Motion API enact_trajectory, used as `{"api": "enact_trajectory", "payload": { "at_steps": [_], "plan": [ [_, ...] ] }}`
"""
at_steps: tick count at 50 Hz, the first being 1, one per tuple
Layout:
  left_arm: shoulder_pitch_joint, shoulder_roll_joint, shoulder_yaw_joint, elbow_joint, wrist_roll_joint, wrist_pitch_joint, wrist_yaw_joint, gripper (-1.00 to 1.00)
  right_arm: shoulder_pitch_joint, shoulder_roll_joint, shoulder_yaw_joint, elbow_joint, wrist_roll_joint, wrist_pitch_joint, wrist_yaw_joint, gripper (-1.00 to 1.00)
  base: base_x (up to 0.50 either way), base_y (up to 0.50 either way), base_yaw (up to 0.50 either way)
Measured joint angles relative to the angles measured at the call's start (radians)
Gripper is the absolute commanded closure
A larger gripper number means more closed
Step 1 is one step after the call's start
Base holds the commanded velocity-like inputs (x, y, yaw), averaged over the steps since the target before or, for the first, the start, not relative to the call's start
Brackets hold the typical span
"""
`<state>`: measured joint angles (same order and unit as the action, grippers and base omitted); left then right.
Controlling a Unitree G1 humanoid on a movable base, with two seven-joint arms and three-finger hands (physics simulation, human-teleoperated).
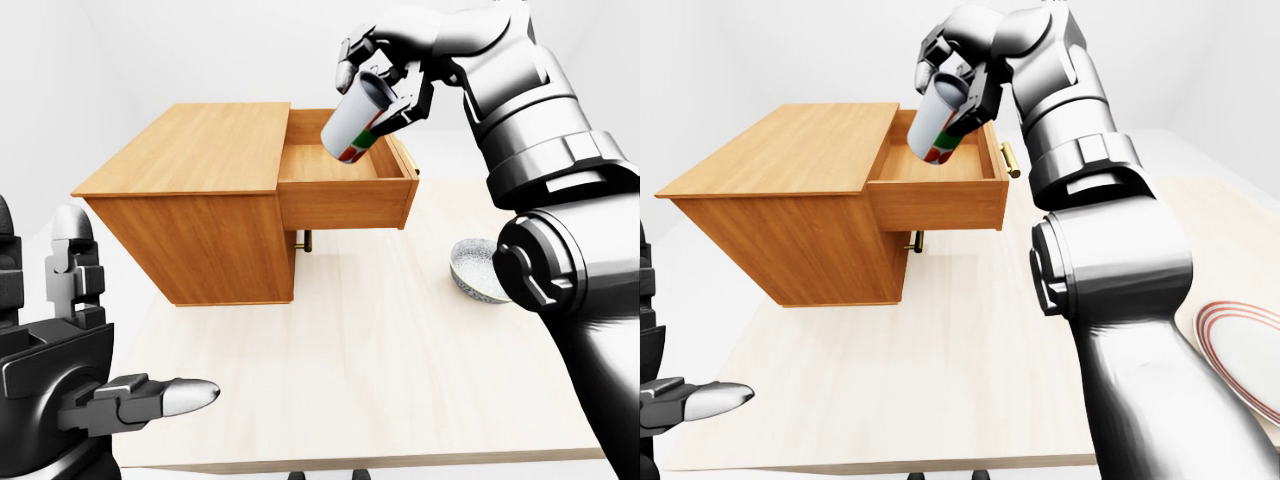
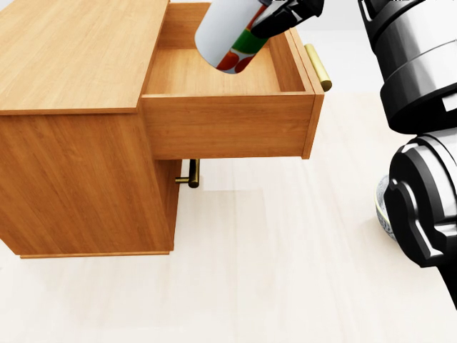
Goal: Put the ketchup in the top drawer of the cabinet.
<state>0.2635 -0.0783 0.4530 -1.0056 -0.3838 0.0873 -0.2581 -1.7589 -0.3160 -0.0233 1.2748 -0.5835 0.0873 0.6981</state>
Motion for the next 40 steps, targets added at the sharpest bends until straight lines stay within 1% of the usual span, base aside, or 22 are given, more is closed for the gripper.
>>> {"api": "enact_trajectory", "payload": {
  "at_steps": [18,40],
  "plan": [
    [0.001,-0.001,-0.003,-0.001,0.002,0.000,0.000,-1.00,0.016,-0.009,-0.002,0.005,-0.001,0.000,0.000,1.00,0.00,0.00,0.00],
    [0.008,-0.005,-0.011,0.000,0.010,0.000,-0.007,-1.00,0.048,-0.013,0.004,0.017,-0.045,0.000,0.000,1.00,0.00,0.00,0.00]
  ]
}}
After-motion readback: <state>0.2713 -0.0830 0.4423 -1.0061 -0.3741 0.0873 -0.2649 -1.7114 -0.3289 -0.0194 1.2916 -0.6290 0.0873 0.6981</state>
